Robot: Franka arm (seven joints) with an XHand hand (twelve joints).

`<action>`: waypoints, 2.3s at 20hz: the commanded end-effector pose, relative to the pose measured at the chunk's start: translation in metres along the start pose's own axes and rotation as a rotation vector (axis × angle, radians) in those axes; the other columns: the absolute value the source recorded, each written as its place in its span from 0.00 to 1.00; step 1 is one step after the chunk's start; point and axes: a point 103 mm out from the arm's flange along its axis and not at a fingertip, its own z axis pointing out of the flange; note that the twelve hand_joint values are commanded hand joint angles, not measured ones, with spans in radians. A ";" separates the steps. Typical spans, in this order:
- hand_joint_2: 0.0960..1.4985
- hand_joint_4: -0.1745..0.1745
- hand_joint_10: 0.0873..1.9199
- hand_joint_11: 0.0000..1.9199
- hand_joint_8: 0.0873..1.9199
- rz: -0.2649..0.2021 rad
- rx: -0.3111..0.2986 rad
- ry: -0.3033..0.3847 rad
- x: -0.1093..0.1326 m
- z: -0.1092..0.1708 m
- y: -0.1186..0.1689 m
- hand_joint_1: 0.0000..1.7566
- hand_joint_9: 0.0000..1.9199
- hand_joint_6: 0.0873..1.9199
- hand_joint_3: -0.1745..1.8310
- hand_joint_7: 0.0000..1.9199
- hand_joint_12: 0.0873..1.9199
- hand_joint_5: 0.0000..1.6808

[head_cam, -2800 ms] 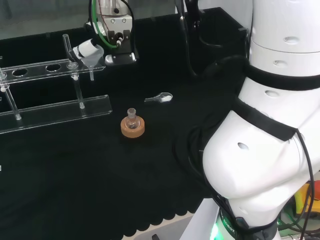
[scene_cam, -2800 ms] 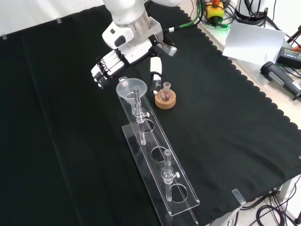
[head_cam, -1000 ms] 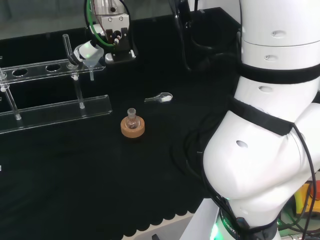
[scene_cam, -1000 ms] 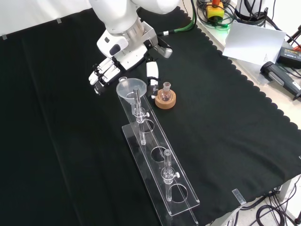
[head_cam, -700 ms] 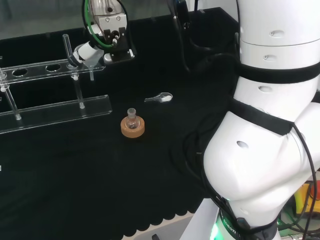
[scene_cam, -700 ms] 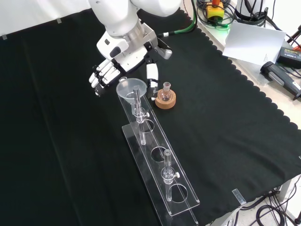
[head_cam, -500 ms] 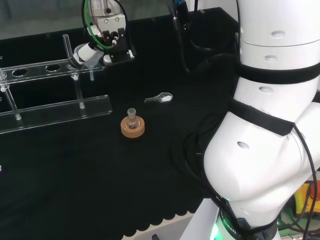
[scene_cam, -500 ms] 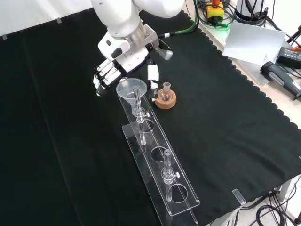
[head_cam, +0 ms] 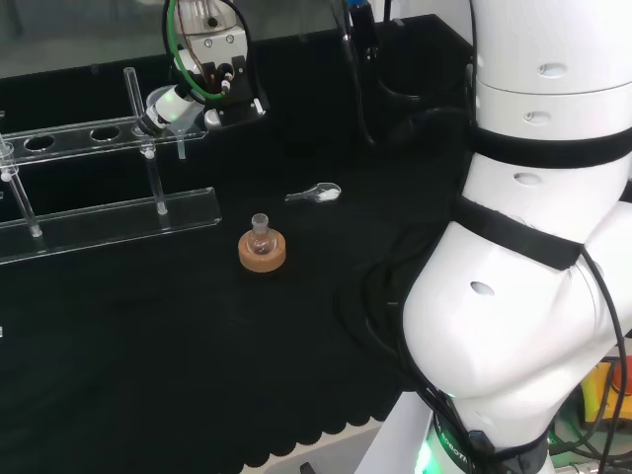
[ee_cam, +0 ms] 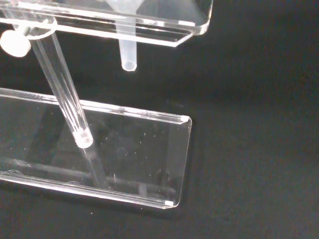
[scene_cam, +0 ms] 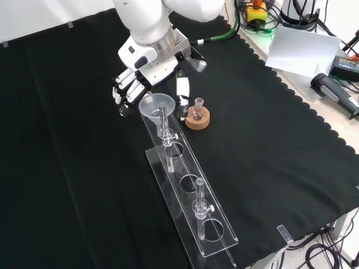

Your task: Pick up the funnel from the transparent funnel stand.

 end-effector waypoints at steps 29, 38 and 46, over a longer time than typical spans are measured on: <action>0.45 0.76 0.19 0.00 0.22 -0.019 -0.170 -0.063 -0.004 -0.030 -0.004 0.39 0.35 0.07 0.10 0.57 0.58 0.51; 0.45 0.79 0.15 0.00 0.21 -0.056 -0.157 -0.126 -0.021 -0.057 -0.014 0.40 0.38 0.18 0.11 0.58 0.59 0.47; 0.45 0.84 0.15 0.00 0.21 -0.083 -0.174 -0.179 -0.043 -0.088 -0.025 0.41 0.40 0.24 0.12 0.60 0.59 0.49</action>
